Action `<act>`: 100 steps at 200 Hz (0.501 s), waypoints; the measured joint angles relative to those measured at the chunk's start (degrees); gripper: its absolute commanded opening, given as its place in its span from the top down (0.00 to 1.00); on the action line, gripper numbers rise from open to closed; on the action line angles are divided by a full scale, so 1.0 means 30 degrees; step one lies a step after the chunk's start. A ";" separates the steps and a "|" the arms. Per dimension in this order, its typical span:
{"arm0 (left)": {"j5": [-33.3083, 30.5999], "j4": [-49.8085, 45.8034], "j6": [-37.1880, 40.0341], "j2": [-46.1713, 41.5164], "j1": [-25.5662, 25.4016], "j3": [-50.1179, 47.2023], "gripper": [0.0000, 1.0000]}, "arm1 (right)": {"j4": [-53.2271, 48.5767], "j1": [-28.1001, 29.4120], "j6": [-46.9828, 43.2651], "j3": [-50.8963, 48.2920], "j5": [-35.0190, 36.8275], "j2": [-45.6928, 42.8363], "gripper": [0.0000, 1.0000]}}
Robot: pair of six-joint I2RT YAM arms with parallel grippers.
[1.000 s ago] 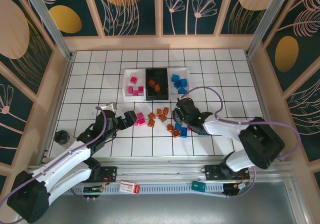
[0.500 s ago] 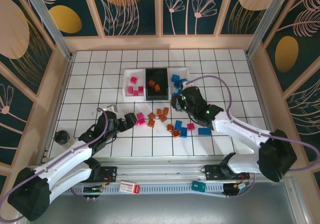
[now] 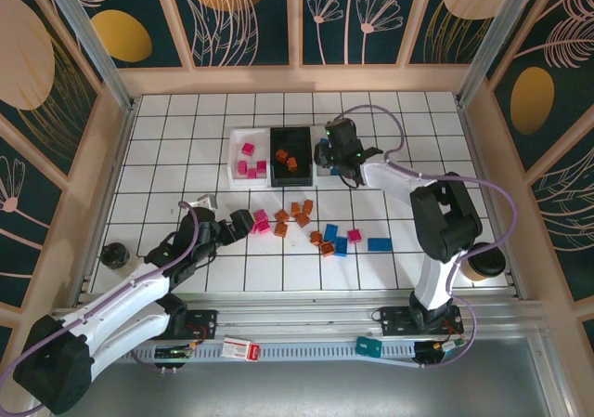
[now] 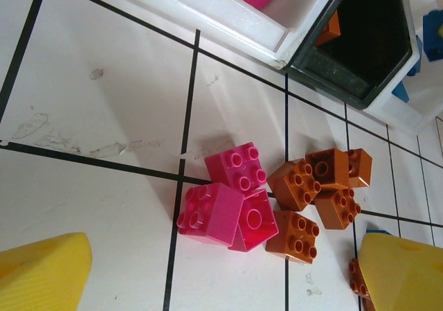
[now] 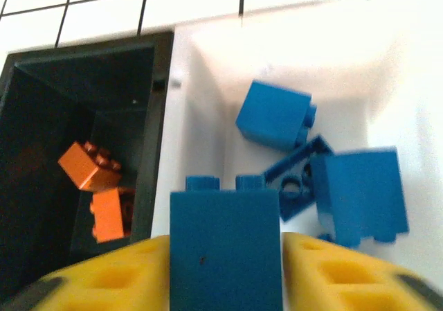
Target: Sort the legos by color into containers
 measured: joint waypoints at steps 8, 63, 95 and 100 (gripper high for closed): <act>0.0015 0.0000 0.0007 0.0015 0.0000 -0.0015 0.01 | -0.0080 -0.0160 -0.0095 0.0401 0.0007 0.0182 0.41; 0.0219 0.0095 0.0007 0.0459 0.0000 -0.0051 0.01 | -0.0466 -0.0423 0.0000 -0.0852 -0.0007 -0.1013 0.39; 0.0350 0.0240 0.0007 0.0481 0.0000 -0.0342 0.02 | -0.0903 -0.0029 0.0612 -0.4750 0.0095 -0.5027 0.39; 0.0357 0.0270 0.0007 0.0481 0.0000 -0.0372 0.01 | -0.1035 0.0087 0.0780 -0.5421 0.0102 -0.5741 0.39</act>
